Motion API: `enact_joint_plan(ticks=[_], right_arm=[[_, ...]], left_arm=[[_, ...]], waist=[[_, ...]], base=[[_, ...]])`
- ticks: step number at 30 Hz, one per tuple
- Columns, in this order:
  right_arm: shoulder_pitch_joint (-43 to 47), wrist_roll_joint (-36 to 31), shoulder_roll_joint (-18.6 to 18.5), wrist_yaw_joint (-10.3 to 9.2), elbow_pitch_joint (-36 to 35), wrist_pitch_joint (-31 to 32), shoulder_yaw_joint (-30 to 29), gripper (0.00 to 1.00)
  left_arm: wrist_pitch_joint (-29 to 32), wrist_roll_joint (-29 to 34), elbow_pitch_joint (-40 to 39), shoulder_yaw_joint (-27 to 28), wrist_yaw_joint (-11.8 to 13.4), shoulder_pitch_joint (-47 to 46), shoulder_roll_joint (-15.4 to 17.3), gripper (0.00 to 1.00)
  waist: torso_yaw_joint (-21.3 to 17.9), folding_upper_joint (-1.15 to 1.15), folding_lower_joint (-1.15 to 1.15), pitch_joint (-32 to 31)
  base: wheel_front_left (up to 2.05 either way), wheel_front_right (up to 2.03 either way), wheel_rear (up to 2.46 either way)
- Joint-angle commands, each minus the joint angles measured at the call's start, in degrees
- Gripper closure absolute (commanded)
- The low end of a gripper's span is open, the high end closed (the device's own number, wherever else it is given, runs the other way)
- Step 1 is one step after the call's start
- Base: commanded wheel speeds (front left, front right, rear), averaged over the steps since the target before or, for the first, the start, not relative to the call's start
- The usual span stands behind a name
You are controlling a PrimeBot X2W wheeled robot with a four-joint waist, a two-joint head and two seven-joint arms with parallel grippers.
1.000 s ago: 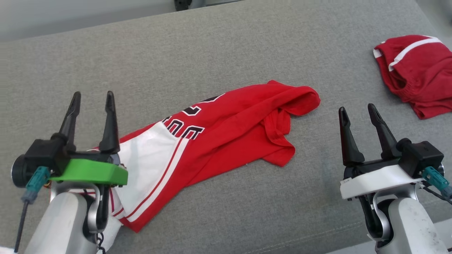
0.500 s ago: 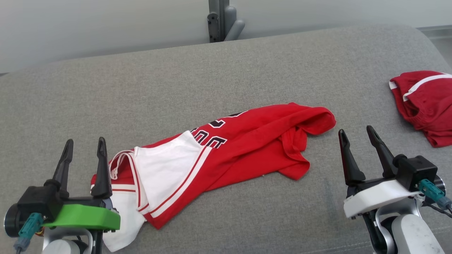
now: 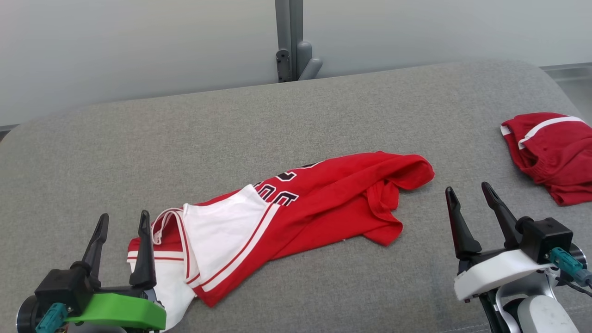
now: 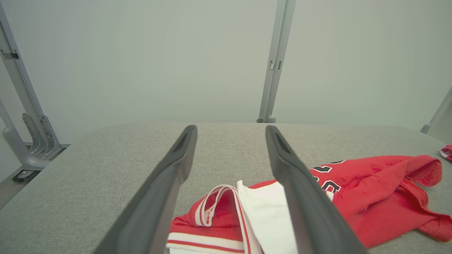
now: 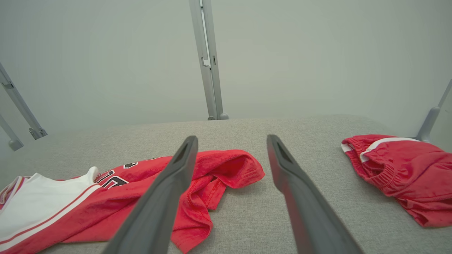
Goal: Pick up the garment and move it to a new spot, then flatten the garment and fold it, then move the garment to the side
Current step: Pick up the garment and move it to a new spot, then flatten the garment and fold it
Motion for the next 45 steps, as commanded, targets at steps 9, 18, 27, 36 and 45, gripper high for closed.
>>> enact_joint_plan(ticks=[9,18,27,36,45], right_arm=[[0.94,-0.01,0.13,-0.02,-0.9,0.3,-0.6,0.0],[0.53,-0.06,0.2,-0.02,-0.96,0.12,-0.82,0.0],[-0.2,0.11,0.28,-0.02,-1.35,0.23,-1.1,0.0],[-2.64,-0.43,0.42,-0.02,-2.33,0.42,-0.05,0.0],[-5.49,-0.58,0.8,-0.02,-1.4,-0.6,1.04,0.0]], left_arm=[[0.26,-0.64,0.32,0.18,0.74,0.43,0.55,0.0],[0.35,-0.55,0.14,-0.22,0.93,-0.22,0.47,0.0],[0.42,-0.41,-0.01,-1.13,0.47,-2.42,0.13,0.0],[7.96,0.43,3.56,-7.18,-2.68,-10.99,-1.26,0.0],[13.26,-2.67,15.32,-8.67,-6.25,-18.13,-2.57,0.0]], waist=[[0.02,0.0,0.0,0.13],[0.33,0.0,0.0,0.35],[0.75,0.0,0.0,1.49],[0.55,0.0,0.0,6.5],[-2.0,0.0,0.0,11.86]], base=[[0.0,0.0,0.0],[0.0,0.0,0.0],[0.0,0.0,0.0],[0.0,0.0,0.0],[0.0,0.0,0.0]])
